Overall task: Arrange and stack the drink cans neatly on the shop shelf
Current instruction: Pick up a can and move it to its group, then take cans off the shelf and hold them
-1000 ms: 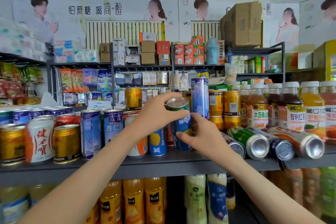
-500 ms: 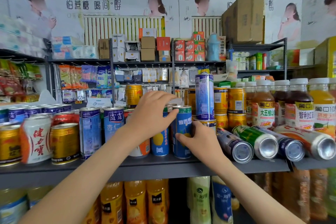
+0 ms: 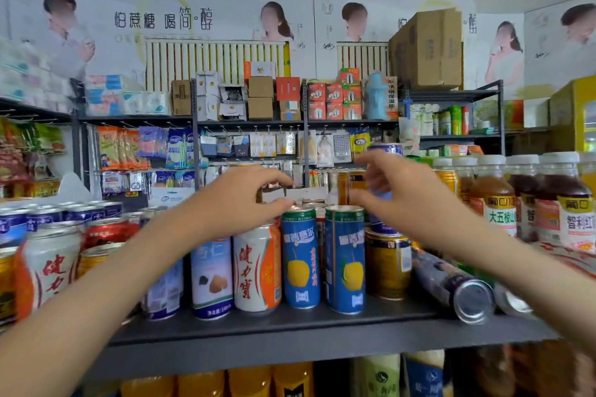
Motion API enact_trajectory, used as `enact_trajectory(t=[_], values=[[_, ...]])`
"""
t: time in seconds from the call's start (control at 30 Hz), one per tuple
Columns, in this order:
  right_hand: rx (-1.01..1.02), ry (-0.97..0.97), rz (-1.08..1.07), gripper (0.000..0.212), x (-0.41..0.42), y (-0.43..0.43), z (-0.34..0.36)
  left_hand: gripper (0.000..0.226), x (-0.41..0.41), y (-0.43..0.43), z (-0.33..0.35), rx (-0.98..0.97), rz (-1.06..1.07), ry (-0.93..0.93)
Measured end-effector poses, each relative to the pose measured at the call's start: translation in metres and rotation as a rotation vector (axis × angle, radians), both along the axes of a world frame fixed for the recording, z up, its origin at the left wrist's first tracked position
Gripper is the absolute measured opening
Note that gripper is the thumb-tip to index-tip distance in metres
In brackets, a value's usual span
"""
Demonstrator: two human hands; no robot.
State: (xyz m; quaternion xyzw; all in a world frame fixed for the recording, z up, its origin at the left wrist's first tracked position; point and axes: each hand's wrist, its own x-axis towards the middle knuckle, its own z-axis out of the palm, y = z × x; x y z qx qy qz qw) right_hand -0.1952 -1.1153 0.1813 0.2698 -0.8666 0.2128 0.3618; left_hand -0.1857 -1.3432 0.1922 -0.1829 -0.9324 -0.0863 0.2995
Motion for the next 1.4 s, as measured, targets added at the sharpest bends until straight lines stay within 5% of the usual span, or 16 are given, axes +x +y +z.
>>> enact_trajectory(t=[0.2, 0.6, 1.13, 1.23, 1.4], values=[[0.101, -0.228, 0.104, 0.048, -0.040, -0.023, 0.063, 0.051, -0.020, -0.008, 0.009, -0.030, 0.064, -0.111], [0.531, -0.560, 0.045, 0.053, -0.095, -0.057, 0.061, 0.069, -0.049, -0.008, 0.002, -0.092, 0.090, -0.407], [0.674, -0.742, -0.091, 0.060, -0.141, -0.071, 0.042, 0.049, -0.056, -0.007, 0.006, -0.125, -0.018, -0.527], [0.590, -0.799, -0.089, 0.054, -0.140, -0.074, 0.042, 0.049, -0.055, -0.004, 0.005, -0.139, -0.021, -0.520], [0.462, -0.887, -0.086, 0.011, -0.139, -0.076, 0.042, 0.047, -0.052, -0.002, 0.004, -0.139, -0.032, -0.511]])
